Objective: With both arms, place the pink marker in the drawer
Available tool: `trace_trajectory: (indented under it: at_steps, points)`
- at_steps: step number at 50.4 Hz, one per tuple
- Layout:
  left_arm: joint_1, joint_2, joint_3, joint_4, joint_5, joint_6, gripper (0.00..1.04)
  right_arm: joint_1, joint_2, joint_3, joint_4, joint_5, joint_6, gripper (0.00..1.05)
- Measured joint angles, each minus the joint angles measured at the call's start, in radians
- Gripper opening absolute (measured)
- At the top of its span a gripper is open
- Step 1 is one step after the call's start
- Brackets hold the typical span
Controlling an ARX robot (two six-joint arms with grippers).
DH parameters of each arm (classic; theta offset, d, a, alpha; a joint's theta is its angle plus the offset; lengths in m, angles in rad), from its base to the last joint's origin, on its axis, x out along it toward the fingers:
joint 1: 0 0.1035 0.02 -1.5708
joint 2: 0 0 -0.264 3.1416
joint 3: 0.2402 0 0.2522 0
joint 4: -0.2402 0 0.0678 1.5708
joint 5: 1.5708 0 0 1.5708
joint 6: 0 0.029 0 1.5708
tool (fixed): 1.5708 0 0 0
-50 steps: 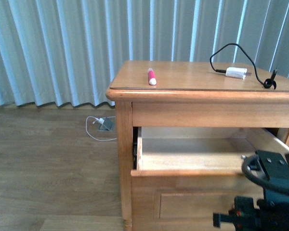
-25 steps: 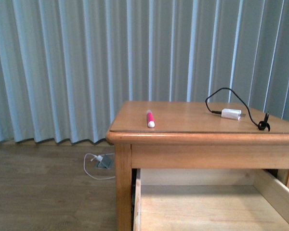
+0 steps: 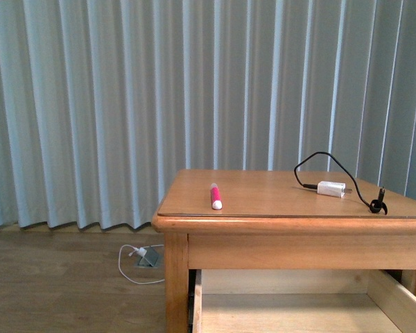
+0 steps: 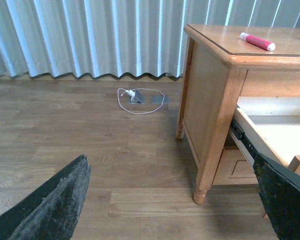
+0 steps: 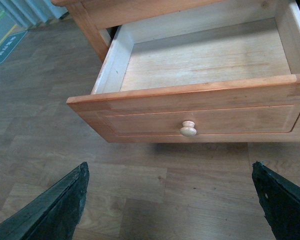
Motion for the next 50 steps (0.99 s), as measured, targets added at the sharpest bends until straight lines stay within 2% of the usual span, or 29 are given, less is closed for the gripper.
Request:
trace_trajectory:
  at_steps: [25, 27, 29, 32, 44, 50]
  points:
    - [0.000, 0.000, 0.000, 0.000, 0.000, 0.000, 0.99, 0.000, 0.000, 0.000, 0.000, 0.000, 0.001, 0.96]
    - [-0.012, 0.000, -0.002, 0.014, -0.034, 0.022, 0.99, 0.000, 0.000, 0.000, 0.000, 0.000, 0.001, 0.96]
    - [-0.068, 0.031, -0.001, 0.124, -0.173, 0.098, 0.99, 0.000, 0.000, 0.000, 0.000, 0.000, 0.001, 0.96]
    - [-0.114, 0.095, 0.000, 0.239, -0.231, 0.174, 0.99, 0.000, 0.000, 0.000, 0.000, 0.000, 0.001, 0.96]
    - [-0.157, 0.540, 0.064, 0.640, -0.232, 0.290, 0.99, 0.000, 0.000, 0.000, 0.000, 0.000, 0.001, 0.96]
    - [-0.157, 0.769, 0.151, 0.759, -0.216, 0.290, 0.99, 0.000, -0.001, 0.000, 0.000, 0.000, 0.001, 0.96]
